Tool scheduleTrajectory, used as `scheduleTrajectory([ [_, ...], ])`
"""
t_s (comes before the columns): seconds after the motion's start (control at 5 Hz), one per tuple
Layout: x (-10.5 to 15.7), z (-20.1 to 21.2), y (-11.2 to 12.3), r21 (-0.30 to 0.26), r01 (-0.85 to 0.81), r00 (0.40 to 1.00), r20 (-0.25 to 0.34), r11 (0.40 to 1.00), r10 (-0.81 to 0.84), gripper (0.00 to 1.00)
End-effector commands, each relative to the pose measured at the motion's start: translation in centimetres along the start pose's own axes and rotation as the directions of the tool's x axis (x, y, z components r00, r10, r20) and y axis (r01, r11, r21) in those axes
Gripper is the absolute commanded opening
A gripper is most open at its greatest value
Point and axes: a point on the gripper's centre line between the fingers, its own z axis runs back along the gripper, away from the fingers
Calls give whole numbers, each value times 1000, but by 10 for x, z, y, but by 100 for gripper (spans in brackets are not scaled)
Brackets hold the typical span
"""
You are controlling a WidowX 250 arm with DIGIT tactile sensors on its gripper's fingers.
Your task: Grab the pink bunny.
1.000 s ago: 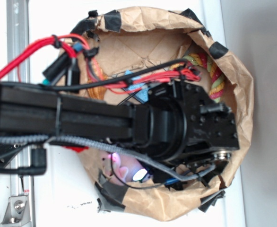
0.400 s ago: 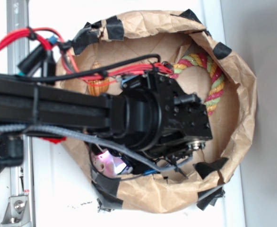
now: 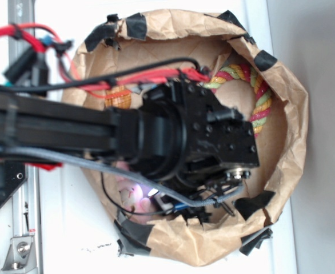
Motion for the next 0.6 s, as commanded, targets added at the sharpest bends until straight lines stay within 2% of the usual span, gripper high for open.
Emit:
scheduleTrajectory([
  [0.0, 22, 84, 8, -36, 161, 924, 357, 986, -138, 0],
  [0.2, 8, 86, 31, -55, -96, 948, 299, 994, 108, 100],
  [0.4, -9, 77, 42, -100, -205, 971, 105, 974, 215, 100],
])
